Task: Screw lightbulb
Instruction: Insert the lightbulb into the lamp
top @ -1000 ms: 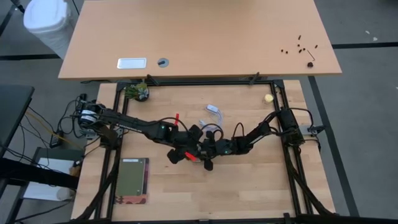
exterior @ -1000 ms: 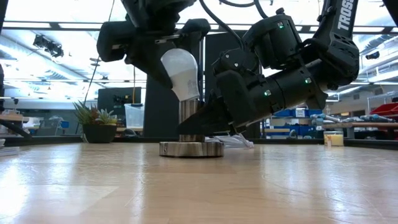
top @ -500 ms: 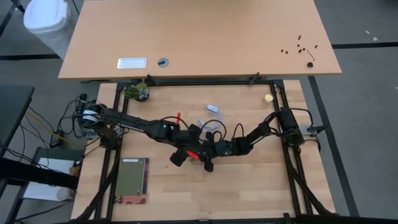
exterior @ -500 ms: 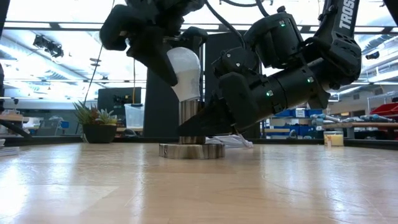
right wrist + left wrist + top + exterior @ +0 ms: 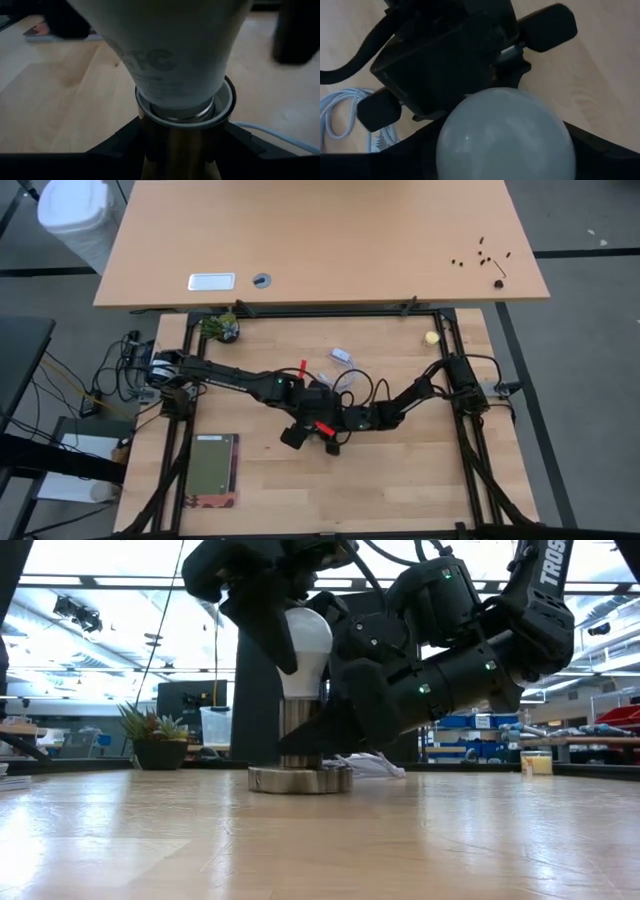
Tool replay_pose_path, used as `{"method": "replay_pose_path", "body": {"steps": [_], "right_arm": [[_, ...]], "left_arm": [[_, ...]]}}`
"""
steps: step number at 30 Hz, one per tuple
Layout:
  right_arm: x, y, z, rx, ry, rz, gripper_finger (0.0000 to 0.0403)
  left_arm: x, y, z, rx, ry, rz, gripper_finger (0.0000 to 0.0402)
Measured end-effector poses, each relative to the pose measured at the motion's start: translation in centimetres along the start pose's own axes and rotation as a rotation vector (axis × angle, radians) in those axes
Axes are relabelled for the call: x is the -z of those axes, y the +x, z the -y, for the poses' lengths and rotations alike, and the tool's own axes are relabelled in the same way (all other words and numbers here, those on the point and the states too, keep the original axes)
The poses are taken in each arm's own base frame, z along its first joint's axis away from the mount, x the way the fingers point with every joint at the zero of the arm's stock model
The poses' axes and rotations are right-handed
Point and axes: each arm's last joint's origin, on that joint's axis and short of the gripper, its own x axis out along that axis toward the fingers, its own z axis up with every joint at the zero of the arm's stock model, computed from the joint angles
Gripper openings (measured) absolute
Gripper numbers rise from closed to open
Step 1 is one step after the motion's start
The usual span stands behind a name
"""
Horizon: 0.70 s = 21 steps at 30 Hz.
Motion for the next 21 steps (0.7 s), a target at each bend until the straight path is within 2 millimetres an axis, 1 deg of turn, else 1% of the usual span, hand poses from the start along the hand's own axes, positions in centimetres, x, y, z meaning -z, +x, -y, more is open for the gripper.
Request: {"method": "replay_pose_path", "body": {"steps": [3,6,13,21], "right_arm": [[-0.7,0.3,0.3,0.011,-0.003,0.032,0.0197],[-0.8,0.5,0.2,0.003,-0.009,0.016,0.0197],[-0.5,0.5,0.2,-0.003,-0.015,-0.025,0.0197],[-0.1,0.2,-0.9,-0.054,-0.036,-0.059,0.0197]], "left_arm": [[0.3,0.2,0.1,0.008,-0.012,-0.029,0.0283],[0.5,0.4,0.2,0.013,-0.027,-0.034,0.0283],[0.8,0.7,0.2,-0.017,-0.033,-0.058,0.0281],[0.8,0.7,-0.3,-0.012,-0.046,-0.037,0.0262]]}}
